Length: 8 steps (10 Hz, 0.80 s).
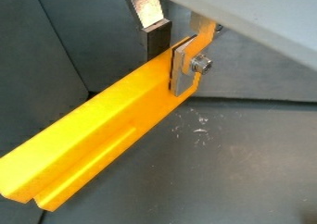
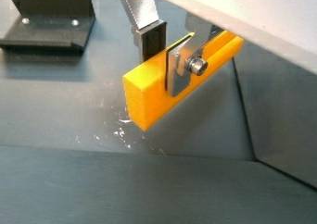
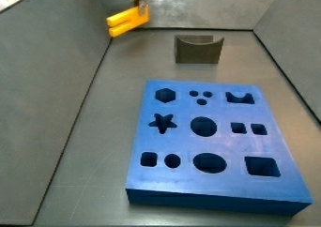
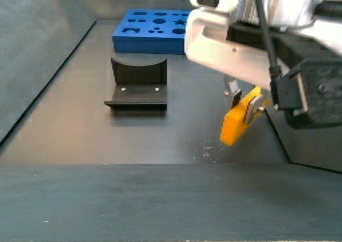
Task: Pick up the double-square object. Move up. Rotate the double-square object. Place the double-square object on the fixture. Regrasp the double-square object. Move to above the board. Insert the double-square object.
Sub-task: Move up, then rotate the double-square object.
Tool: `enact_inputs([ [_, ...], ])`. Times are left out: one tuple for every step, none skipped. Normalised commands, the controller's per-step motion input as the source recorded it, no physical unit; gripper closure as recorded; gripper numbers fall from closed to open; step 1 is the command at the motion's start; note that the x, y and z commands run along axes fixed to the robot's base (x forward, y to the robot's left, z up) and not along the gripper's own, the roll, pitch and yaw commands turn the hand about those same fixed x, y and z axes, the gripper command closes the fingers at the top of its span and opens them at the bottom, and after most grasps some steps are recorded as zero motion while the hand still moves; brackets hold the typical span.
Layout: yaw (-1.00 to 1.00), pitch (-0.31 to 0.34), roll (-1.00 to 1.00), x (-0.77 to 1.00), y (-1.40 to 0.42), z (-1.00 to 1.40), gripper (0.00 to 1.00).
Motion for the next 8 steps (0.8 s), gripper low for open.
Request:
enact_inputs([
  [-0.01, 0.089, 0.08, -0.03, -0.01, 0.27, 1.00],
  [-0.01, 0.089, 0.09, -0.03, -0.01, 0.21, 1.00],
  [0.00, 0.000, 0.00, -0.12, -1.00, 0.00, 1.00],
  [0.02, -0.022, 0.01, -0.12, -1.00, -0.04, 1.00],
  [0.02, -0.035, 0.03, -0.11, -1.00, -0.02, 1.00],
  [0.02, -0.042, 0.04, -0.11, -1.00, -0.02, 1.00],
  [0.02, -0.050, 0.09, -0.09, -1.00, -0.01, 1.00],
  [0.02, -0.054, 0.10, -0.08, -0.90, -0.01, 1.00],
])
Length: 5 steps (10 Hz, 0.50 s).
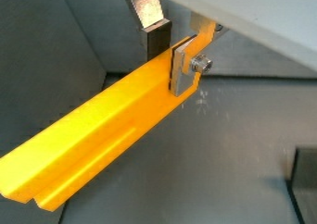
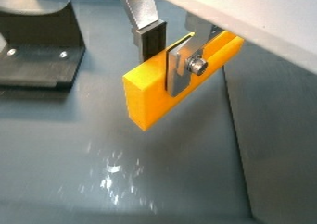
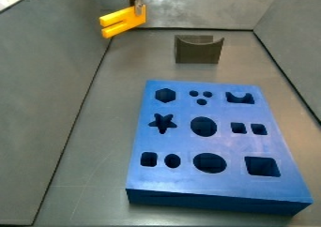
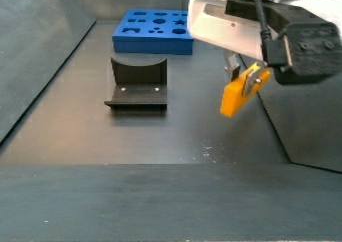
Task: Pick up the double-square object. Move up. Rotate the double-square object. Place the double-square object on the fixture. Regrasp the double-square object. Move to above the board. Insert the double-square object.
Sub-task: Rotate the double-square object.
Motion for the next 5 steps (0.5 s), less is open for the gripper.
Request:
enact_inputs([
  [0.02, -0.063, 0.13, -0.07, -0.70, 0.01, 1.00],
  [0.02, -0.066, 0.14, -0.06, -0.55, 0.02, 1.00],
  [0.02, -0.068, 0.16, -0.05, -0.35, 0.02, 1.00],
  [0.02, -0.069, 0.17, -0.05, -0.25, 0.02, 1.00],
  [-1.00, 0.000, 0.00, 0.00, 0.00, 0.00, 1.00],
])
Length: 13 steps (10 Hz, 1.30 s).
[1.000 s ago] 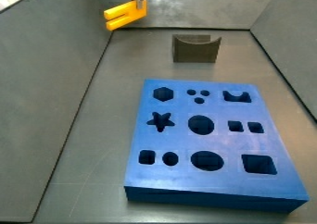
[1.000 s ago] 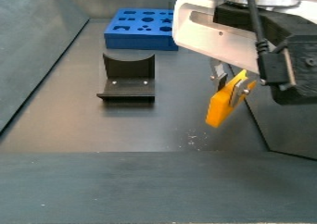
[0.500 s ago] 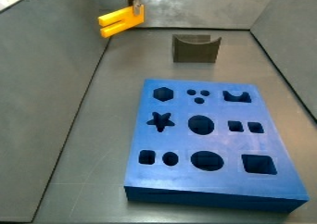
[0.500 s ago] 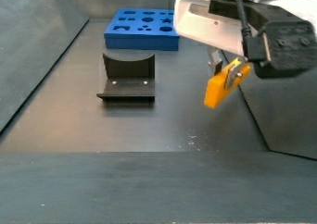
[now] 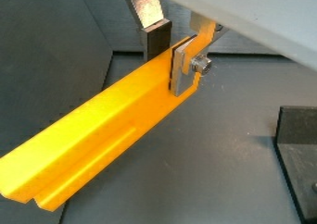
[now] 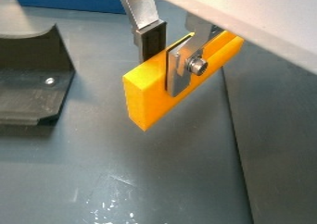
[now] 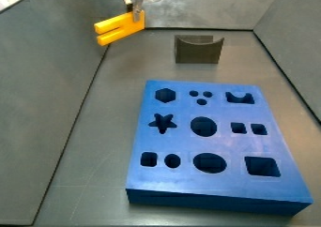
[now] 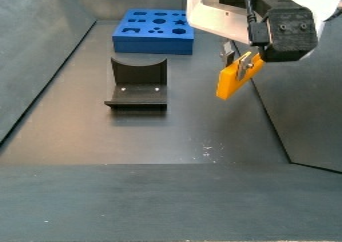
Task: Pick up the double-square object. Move up. Rotate the double-square object. Place the double-square object on the fixture. Regrasp the double-square object. Move to above the board. Insert the double-square object.
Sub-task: Rotate the double-square object.
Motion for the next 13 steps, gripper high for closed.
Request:
enact_inputs([
  [-1.00, 0.000, 0.00, 0.01, 0.05, 0.00, 1.00],
  [-1.00, -0.001, -0.01, 0.01, 0.05, -0.01, 1.00],
  [-1.00, -0.001, -0.01, 0.01, 0.05, -0.01, 1.00],
  [-1.00, -0.001, -0.01, 0.01, 0.04, -0.01, 1.00],
  [-1.00, -0.001, -0.01, 0.01, 0.03, -0.01, 1.00],
  [-1.00, -0.001, -0.01, 0.00, 0.03, -0.01, 1.00],
  [-1.00, -0.001, -0.01, 0.00, 0.03, -0.01, 1.00],
  [-1.00, -0.001, -0.01, 0.00, 0.03, -0.01, 1.00],
  [-1.00, -0.001, -0.01, 0.00, 0.03, -0.01, 1.00],
  [-1.00, -0.001, -0.01, 0.00, 0.03, -0.01, 1.00],
  [-1.00, -0.001, -0.01, 0.00, 0.02, -0.01, 1.00],
  [-1.00, -0.001, -0.01, 0.00, 0.02, -0.01, 1.00],
  [-1.00, -0.001, -0.01, 0.00, 0.02, -0.01, 1.00],
])
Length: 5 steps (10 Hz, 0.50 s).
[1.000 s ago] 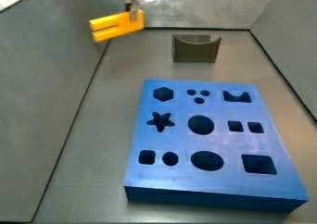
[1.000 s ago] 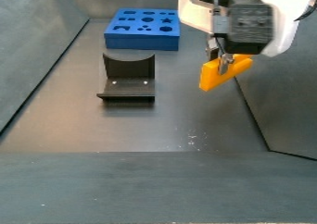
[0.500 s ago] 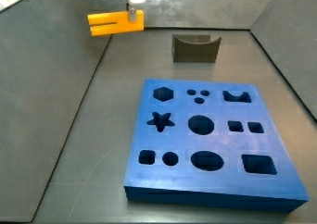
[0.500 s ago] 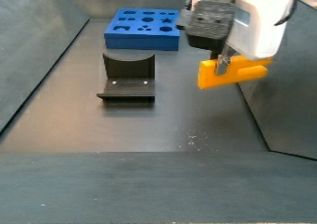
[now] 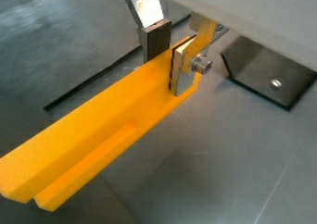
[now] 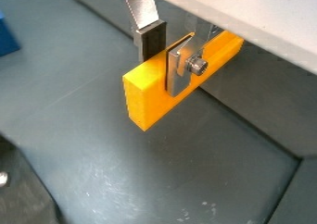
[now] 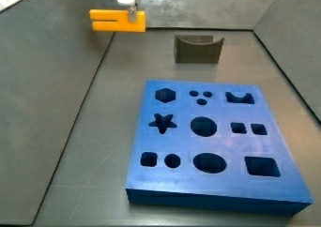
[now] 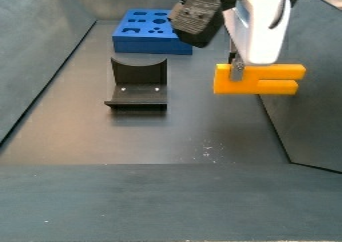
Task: Pick up the double-square object. Move up. Rotate the double-square object. Place the double-square object on the fixture. Regrasp the double-square object. Move to above the board. Insert the double-square object.
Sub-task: Rotate the double-square object.
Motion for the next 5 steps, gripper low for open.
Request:
enact_inputs([
  [-1.00, -0.001, -0.02, 0.00, 0.02, -0.01, 1.00],
  [-1.00, -0.001, -0.02, 0.00, 0.02, -0.01, 1.00],
  [-1.00, -0.001, -0.02, 0.00, 0.02, -0.01, 1.00],
  [-1.00, -0.001, -0.02, 0.00, 0.02, -0.01, 1.00],
  [-1.00, -0.001, -0.02, 0.00, 0.02, -0.01, 1.00],
])
